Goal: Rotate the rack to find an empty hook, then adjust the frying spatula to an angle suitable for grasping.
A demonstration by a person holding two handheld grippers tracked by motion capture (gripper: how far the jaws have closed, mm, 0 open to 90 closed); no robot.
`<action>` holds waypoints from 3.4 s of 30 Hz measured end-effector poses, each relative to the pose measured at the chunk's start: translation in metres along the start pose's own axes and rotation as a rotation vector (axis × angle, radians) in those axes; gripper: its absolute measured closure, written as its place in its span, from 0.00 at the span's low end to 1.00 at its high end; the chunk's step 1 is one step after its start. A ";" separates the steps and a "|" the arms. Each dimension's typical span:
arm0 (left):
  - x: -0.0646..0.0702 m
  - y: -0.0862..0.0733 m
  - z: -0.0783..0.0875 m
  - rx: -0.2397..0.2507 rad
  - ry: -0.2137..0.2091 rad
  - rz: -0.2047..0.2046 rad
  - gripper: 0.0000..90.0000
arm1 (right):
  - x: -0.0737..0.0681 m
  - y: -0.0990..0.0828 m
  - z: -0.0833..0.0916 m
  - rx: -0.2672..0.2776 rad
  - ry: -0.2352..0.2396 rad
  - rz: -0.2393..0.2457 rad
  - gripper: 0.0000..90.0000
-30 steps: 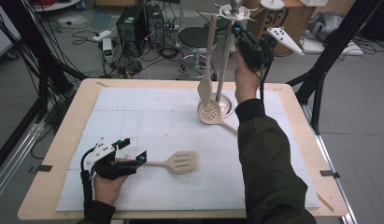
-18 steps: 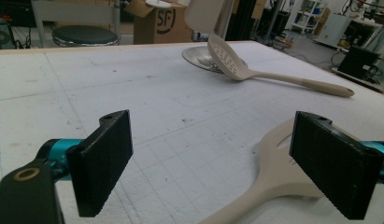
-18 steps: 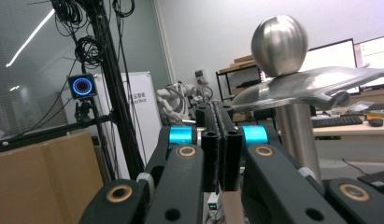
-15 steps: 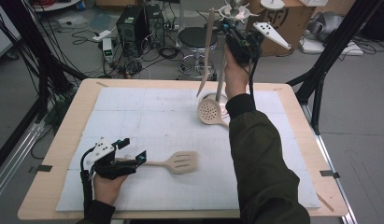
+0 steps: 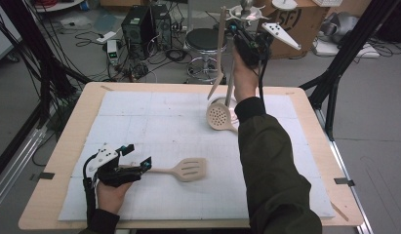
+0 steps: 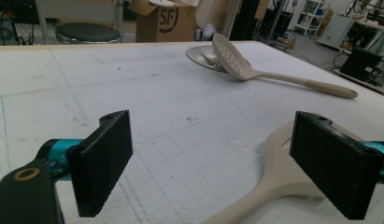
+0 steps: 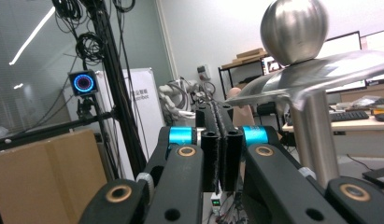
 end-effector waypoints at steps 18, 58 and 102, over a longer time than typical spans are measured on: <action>-0.005 0.004 0.011 0.028 0.029 -0.001 0.15 | -0.046 -0.035 0.040 -0.205 0.154 0.002 0.54; -0.009 0.007 0.033 0.079 0.090 0.012 0.15 | -0.154 -0.235 0.085 -0.729 0.487 -0.176 0.92; -0.010 0.007 0.029 0.078 0.074 0.016 0.15 | -0.223 -0.346 0.081 -1.188 0.476 -0.166 1.00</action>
Point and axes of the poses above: each handheld gripper's, and its own axes: z roughly backward along the jaws, y roughly out of its top, x roughly to its right, the point moved 6 cm from there along -z, roughly forward along the jaws, and after that the axes turned 6 degrees about y, right-handed, at the moved point
